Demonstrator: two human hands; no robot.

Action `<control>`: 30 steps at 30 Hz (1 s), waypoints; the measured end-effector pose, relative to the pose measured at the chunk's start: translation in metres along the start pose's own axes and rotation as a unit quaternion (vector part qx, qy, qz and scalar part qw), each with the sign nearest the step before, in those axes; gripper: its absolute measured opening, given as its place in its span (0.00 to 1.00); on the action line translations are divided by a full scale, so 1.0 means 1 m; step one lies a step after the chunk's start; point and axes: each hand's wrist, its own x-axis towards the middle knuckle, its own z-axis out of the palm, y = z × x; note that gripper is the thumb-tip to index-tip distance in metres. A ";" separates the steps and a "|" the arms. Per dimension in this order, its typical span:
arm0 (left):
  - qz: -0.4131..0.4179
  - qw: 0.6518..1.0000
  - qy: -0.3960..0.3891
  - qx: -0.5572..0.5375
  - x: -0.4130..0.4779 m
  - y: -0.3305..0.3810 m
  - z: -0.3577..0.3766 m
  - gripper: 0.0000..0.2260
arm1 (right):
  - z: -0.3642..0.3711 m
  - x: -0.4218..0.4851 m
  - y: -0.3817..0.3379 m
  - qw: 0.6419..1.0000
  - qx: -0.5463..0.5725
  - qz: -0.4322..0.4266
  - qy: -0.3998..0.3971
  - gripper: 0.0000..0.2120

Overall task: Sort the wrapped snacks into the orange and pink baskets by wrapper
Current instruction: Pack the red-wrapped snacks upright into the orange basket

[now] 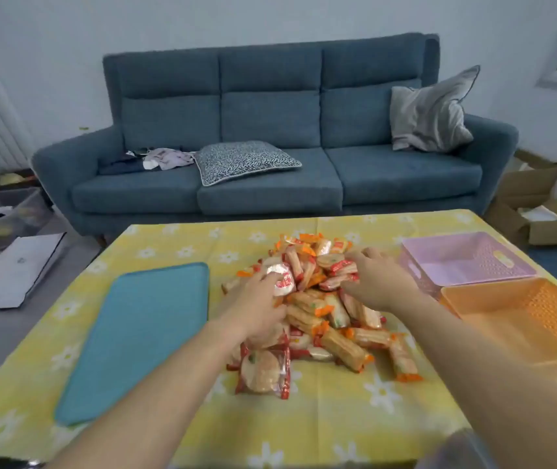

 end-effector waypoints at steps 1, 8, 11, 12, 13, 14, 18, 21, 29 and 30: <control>-0.009 1.000 -0.020 0.013 0.005 -0.001 0.013 0.27 | 0.012 0.003 0.007 0.999 -0.005 0.034 -0.021 0.32; -0.084 0.988 -0.102 0.075 0.013 -0.024 0.066 0.41 | 0.082 0.019 0.038 0.968 0.125 0.211 -0.055 0.36; -0.105 0.984 -0.139 0.024 0.019 -0.032 0.064 0.48 | 0.095 0.029 0.041 0.966 0.124 0.217 -0.065 0.38; -0.108 0.983 -0.146 0.028 0.020 -0.034 0.064 0.49 | 0.092 0.033 0.041 0.970 0.108 0.209 -0.067 0.33; -0.111 0.982 -0.146 0.046 0.021 -0.034 0.062 0.48 | 0.088 0.036 0.040 0.972 0.096 0.203 -0.067 0.29; -0.112 0.981 -0.142 0.071 0.023 -0.035 0.062 0.47 | 0.085 0.040 0.039 0.974 0.089 0.198 -0.065 0.25; -0.117 0.984 -0.125 0.054 0.029 -0.040 0.061 0.43 | 0.086 0.048 0.037 0.979 0.113 0.158 -0.062 0.25; -0.136 0.982 -0.090 -0.097 0.034 -0.043 0.067 0.47 | 0.085 0.047 0.041 0.980 0.111 0.164 -0.027 0.26; -0.260 0.815 -0.082 -0.511 0.038 -0.037 0.071 0.34 | 0.092 0.049 0.052 0.997 0.044 0.050 -0.025 0.36; -0.277 0.784 -0.083 -0.549 0.039 -0.039 0.071 0.33 | 0.097 0.049 0.053 0.997 0.017 0.025 -0.069 0.38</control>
